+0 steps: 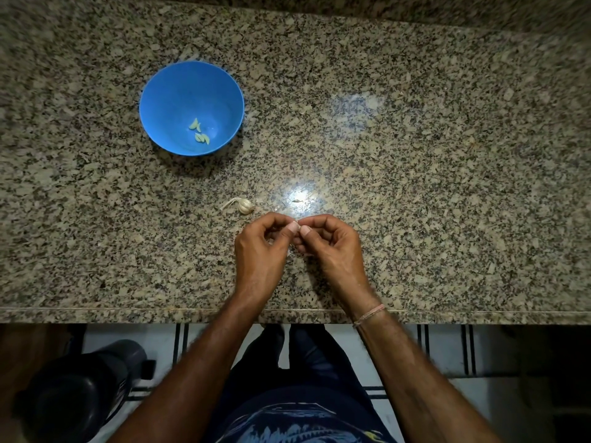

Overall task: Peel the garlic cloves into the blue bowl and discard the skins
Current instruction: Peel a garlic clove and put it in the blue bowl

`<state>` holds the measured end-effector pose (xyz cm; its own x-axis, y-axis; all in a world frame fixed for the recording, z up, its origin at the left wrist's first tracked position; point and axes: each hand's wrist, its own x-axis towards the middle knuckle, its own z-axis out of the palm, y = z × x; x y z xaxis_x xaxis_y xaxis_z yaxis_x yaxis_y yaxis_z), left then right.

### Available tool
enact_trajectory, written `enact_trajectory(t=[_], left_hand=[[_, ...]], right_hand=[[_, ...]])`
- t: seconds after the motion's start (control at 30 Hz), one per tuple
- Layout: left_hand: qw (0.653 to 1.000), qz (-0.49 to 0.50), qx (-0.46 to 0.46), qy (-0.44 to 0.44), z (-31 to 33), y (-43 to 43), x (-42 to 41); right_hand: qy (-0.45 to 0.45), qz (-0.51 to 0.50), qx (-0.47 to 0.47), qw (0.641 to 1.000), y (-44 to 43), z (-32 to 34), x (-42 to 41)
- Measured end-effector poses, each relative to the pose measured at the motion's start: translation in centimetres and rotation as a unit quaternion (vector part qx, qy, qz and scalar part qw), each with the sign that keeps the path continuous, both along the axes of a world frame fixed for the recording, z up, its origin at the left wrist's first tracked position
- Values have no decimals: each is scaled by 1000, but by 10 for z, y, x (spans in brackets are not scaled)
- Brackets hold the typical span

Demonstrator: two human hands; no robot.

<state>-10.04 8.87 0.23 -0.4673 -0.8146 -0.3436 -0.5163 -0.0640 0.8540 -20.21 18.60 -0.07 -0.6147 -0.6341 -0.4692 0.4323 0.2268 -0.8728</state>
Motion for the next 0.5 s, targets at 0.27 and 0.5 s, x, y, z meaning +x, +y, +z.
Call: enact_trajectory(t=[0.27,0.5], left_hand=[[998,47,33,-4,1,2,3],[997,68,8,-22,1,7,0]], right_hand=[[65,56,-10,996,0,-1,4],[73,71,-9,995,-2,1,4]])
